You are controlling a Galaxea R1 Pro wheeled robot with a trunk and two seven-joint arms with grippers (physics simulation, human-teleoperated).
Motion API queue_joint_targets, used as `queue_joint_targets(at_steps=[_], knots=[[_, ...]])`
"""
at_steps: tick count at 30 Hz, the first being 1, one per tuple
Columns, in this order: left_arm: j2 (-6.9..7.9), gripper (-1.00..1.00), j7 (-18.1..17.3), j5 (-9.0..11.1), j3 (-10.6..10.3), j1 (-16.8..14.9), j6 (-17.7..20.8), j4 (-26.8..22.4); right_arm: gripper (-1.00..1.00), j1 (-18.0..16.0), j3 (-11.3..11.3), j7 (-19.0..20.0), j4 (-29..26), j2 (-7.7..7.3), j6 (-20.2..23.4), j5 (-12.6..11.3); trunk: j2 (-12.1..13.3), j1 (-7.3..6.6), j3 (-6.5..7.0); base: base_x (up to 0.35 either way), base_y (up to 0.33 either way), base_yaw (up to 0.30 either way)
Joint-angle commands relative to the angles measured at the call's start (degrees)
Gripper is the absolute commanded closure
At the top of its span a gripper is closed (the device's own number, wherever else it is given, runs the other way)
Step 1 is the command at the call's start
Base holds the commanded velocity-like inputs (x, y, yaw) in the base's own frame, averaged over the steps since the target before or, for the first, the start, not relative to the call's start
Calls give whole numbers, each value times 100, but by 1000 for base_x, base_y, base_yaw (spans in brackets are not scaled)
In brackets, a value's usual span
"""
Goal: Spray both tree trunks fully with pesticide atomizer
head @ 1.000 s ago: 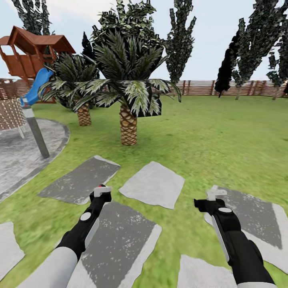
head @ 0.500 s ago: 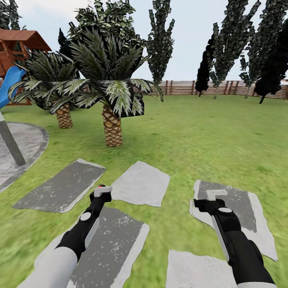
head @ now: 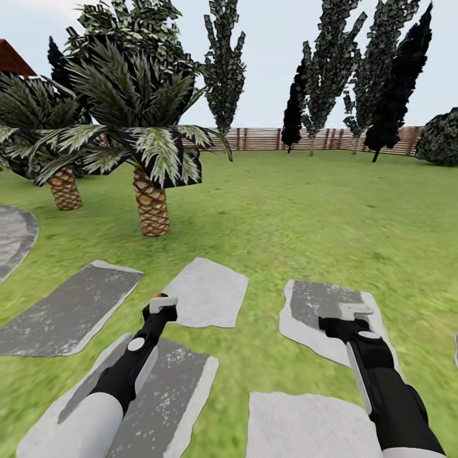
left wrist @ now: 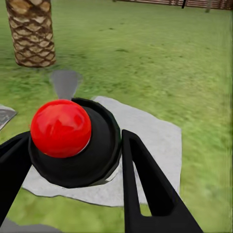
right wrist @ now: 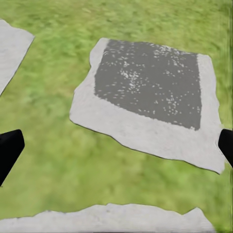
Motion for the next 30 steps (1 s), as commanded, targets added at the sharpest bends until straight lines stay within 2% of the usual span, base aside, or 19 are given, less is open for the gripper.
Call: queue_joint_targets(at_steps=[1,3,7,10,30], knots=[[0,100,1,-1,-1,-1,0,1,-100,0,-4,0,-2,-3,-2,1,0,0,0,0,0,-271],[0,100,1,-1,-1,-1,0,1,-100,0,-30,0,-8,-7,-1,1,0,0,0,0,0,-271],[0,100,1,-1,-1,-1,0,3,-100,0,-368,5,-14,-5,-3,1,0,0,0,0,0,-272],[0,100,1,-1,-1,-1,0,3,-100,0,-464,8,-12,-1,-5,1,0,0,0,0,0,-272],[0,100,1,0,-1,-1,0,3,-100,0,-486,9,-12,0,-4,9,0,0,0,0,-4,-272]])
